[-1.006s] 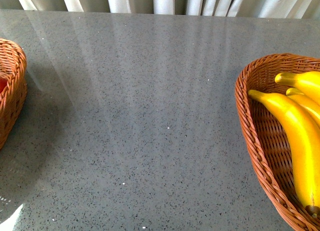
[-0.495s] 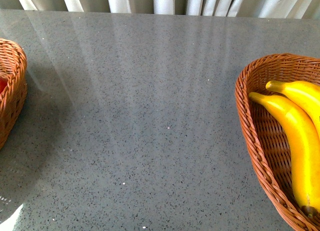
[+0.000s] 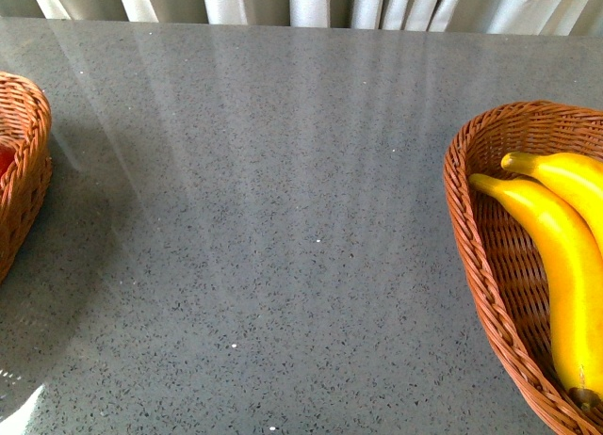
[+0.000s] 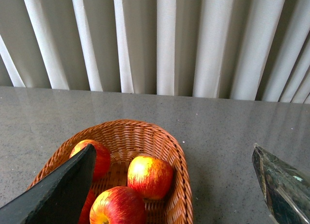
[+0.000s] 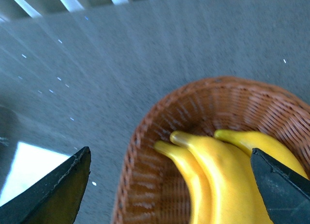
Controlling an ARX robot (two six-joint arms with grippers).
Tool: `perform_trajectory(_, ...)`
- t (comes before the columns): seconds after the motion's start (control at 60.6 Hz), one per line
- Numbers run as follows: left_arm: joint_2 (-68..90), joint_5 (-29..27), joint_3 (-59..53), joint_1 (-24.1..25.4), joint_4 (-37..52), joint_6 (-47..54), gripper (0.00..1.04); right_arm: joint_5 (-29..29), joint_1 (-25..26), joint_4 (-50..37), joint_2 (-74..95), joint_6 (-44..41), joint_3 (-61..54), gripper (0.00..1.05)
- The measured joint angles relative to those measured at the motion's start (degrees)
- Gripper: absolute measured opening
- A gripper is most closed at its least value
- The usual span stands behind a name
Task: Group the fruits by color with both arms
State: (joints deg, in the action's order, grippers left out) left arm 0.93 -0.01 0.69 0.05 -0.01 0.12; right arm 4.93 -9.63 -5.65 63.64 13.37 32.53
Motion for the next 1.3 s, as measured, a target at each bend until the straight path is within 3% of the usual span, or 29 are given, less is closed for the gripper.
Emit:
perform_trajectory(0.132, 0.0, 0.0, 0.0, 0.0, 0.0, 0.0, 0.96, -1.0, -1.4, -1.0, -2.1, 2.4, -0.5, 0.95)
perform_trajectory(0.181, 0.0, 0.0, 0.0, 0.0, 0.0, 0.0, 0.96, -9.6, -2.2, -13.2, -1.7, -1.6, -5.0, 0.87)
perform_trajectory(0.231, 0.0, 0.0, 0.0, 0.0, 0.0, 0.0, 0.96, -14.2, -2.1, -24.0, -1.8, -5.3, -9.8, 0.78)
perform_trajectory(0.297, 0.0, 0.0, 0.0, 0.0, 0.0, 0.0, 0.96, -14.8, -0.8, -34.4, -4.3, -9.8, -15.4, 0.62)
perform_trajectory(0.363, 0.0, 0.0, 0.0, 0.0, 0.0, 0.0, 0.96, -13.5, 0.7, -35.6, -8.4, -11.6, -18.4, 0.45)
perform_trajectory(0.61, 0.0, 0.0, 0.0, 0.0, 0.0, 0.0, 0.96, -10.6, 3.6, -33.6, -15.6, -12.9, -24.3, 0.03)
perform_trajectory(0.841, 0.0, 0.0, 0.0, 0.0, 0.0, 0.0, 0.96, -5.4, 9.3, -29.2, -23.5, -13.2, -27.9, 0.02)
perform_trajectory(1.303, 0.0, 0.0, 0.0, 0.0, 0.0, 0.0, 0.96, -4.9, 9.5, -17.5, -40.4, -13.2, -31.5, 0.02)
